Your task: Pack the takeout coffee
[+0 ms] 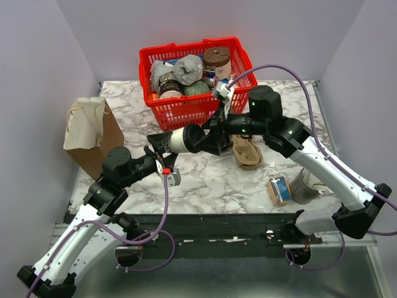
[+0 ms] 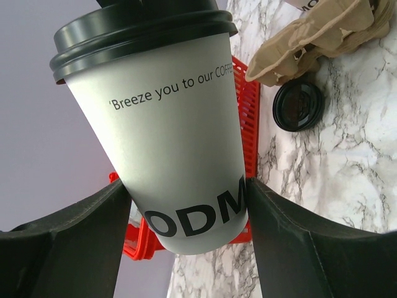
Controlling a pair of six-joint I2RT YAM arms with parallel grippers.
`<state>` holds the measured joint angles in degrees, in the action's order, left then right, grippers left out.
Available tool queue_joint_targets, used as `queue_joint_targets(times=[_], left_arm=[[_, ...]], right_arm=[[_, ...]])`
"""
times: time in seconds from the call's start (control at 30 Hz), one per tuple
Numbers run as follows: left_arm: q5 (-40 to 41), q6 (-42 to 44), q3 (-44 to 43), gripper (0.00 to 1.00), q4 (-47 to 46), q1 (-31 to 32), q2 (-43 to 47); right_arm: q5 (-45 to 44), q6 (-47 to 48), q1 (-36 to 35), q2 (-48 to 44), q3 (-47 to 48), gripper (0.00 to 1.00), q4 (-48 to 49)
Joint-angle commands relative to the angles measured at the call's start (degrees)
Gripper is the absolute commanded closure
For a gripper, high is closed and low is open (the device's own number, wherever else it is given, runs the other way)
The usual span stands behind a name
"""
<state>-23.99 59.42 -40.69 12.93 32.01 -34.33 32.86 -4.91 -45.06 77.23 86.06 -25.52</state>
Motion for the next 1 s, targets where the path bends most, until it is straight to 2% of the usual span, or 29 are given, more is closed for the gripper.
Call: queue_joint_targets(times=[0.0, 0.3, 0.97], left_arm=[[0.7, -0.8, -0.7, 0.38, -2.1, 0.5, 0.0], [1.5, -1.9, -0.7, 0.38, -2.1, 0.8, -0.1], [2.0, -3.7, -1.2, 0.39, -2.4, 1.0, -0.7]], right_arm=[[1.7, -0.5, -0.1, 0.3, -0.9, 0.00, 2.1], [3.5, -0.7, -0.1, 1.4, -0.4, 0.00, 2.6], [-0.7, -1.2, -0.2, 3.4, 0.5, 0.00, 1.8]])
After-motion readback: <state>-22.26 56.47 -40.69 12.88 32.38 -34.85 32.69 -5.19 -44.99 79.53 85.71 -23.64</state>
